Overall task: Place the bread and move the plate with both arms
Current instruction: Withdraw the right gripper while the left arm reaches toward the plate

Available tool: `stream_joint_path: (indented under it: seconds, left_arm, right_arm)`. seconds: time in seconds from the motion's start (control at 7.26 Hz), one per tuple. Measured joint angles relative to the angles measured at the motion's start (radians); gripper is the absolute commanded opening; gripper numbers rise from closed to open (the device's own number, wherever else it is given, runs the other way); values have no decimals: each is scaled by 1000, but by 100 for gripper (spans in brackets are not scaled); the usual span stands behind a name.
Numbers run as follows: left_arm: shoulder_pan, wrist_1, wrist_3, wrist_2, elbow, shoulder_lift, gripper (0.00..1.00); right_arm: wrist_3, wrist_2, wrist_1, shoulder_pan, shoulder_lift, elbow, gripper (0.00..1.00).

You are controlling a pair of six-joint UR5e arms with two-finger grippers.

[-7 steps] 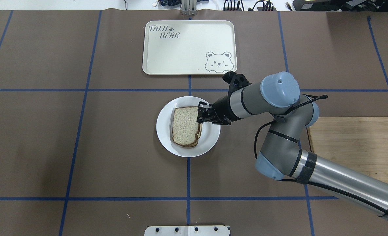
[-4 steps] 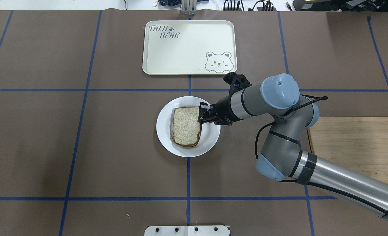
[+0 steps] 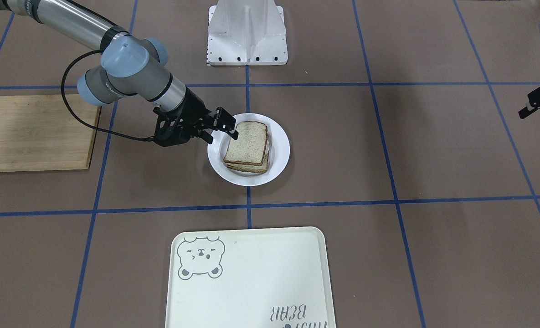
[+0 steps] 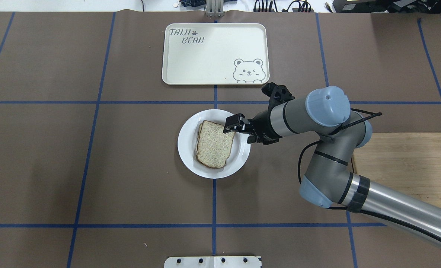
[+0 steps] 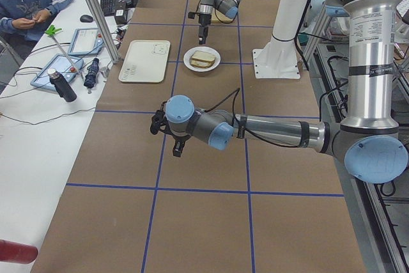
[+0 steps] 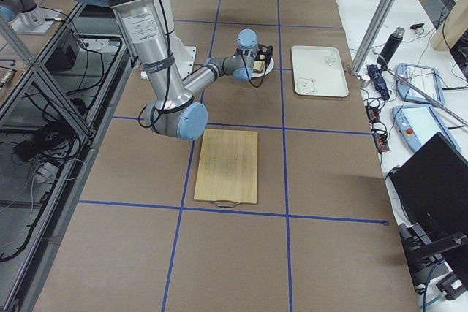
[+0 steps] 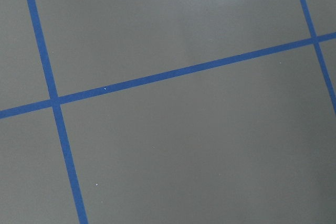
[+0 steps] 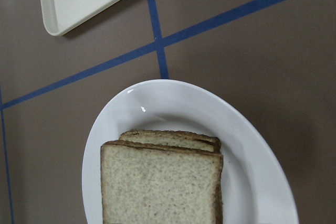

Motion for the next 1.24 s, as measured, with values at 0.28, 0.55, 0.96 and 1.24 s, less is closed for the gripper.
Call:
stream_joint_path:
  seconds: [0.28,0.55,0.96,1.24]
  left_arm:
    - [95,-6,-278,-25,-97,-53,98]
    - [290,-52,-648,30,-134,-191,98]
    - [586,-101,-994,244,-42,-414,95]
    - [689,-293,-1146,322,86,-478,93]
  right_arm:
    - [-71,123,-2,126,-83,42,100]
    - [-242,334,-3,336,-214,56,100]
    - [-635,479,-12,565,-457,49,100]
    - [-900,475,-94,639,-547,38,100]
